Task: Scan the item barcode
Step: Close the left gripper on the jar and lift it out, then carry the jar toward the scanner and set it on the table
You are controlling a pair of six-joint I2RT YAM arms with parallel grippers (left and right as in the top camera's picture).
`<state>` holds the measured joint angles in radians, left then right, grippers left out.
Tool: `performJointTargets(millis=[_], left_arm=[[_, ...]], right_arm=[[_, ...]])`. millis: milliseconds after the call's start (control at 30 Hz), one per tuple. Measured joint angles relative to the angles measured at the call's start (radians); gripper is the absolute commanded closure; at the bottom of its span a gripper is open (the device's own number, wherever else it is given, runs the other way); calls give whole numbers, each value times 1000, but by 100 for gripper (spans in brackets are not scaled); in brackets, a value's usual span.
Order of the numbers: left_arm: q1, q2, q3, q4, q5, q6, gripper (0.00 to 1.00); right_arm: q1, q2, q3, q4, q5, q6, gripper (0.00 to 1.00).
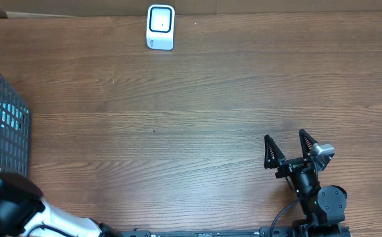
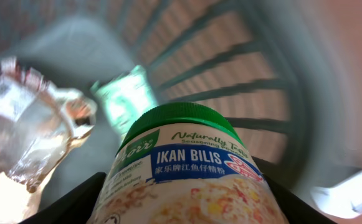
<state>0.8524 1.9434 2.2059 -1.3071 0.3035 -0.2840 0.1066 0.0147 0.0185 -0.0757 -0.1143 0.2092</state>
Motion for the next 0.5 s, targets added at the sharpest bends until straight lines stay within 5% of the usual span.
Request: performJointTargets(millis=[267,500], left_arm=[[-199,-296,94,-22,31,10,52],[-576,-339,90,-138,-47,42,52]], right_arm=[[0,0,0,-1,0,0,0],[0,0,0,0,0,0,0]])
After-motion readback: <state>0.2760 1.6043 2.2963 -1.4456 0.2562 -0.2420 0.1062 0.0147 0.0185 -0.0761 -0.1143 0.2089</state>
